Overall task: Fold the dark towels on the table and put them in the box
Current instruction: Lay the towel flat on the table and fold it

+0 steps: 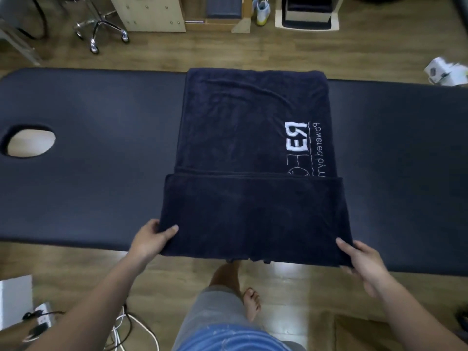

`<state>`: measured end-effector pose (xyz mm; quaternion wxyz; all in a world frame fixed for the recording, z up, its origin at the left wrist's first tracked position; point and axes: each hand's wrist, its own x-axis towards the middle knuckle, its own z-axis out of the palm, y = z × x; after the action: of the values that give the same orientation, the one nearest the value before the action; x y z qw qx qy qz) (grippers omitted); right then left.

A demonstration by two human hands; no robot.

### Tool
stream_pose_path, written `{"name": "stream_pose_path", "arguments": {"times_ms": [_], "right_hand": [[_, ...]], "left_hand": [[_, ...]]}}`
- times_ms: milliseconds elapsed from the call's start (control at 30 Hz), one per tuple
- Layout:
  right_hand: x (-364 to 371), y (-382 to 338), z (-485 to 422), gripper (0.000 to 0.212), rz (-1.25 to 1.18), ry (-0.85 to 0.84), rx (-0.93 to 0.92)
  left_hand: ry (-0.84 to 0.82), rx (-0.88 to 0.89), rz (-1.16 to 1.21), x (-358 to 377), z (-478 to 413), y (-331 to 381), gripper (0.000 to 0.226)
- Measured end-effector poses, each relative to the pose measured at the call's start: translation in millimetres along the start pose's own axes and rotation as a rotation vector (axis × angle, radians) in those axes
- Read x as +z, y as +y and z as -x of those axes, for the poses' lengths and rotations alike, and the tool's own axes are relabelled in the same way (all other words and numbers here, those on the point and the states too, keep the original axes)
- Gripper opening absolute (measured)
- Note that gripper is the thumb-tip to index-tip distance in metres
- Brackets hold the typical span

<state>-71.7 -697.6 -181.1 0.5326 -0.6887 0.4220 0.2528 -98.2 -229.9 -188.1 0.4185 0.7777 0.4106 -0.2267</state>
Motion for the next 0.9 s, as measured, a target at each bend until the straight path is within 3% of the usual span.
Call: {"name": "stream_pose_path", "arguments": {"times_ms": [100,233,333,467,567,733,800,900], "right_hand": [[-2.8,7.3,-0.3,0.017,-0.090,0.011,0.025],[-5.4,6.4,5.6,0.017,-0.096,-0.009,0.024],[-14.8,15.7,13.5,0.018,0.051,-0.024,-0.025],[-32.3,46.6,27.8,0.017,0.113,-0.050,0.029],[-42.9,84.1,39.8,0.033,0.119,-0.109,0.101],[-52.5,74.4,75.2,0.034,0.075,-0.203,-0.010],[-58.1,56.0,83.1,0.042,0.157,-0.259,-0.073],[-63.1,19.6,87.0,0.039,0.141,-0.290,-0.133]], "left_hand": [[-0.037,0.056,-0.087,6.2,21.4,-11.5,0.023],[-0.127,0.001,0.409,7.9,43.6,-19.3,0.012],[-0.151,-0.026,0.529,1.8,58.7,-23.8,0.015],[-0.297,-0.163,0.348,-9.9,90.8,-48.9,0.009],[-0.358,-0.169,0.242,-18.7,114.8,-69.6,0.042],[-0.381,-0.125,0.449,-31.8,125.0,-73.1,0.078],[-0.432,-0.056,0.411,-41.5,130.4,-61.4,0.073],[-0.498,0.053,0.322,-58.7,134.9,-29.5,0.044]]}}
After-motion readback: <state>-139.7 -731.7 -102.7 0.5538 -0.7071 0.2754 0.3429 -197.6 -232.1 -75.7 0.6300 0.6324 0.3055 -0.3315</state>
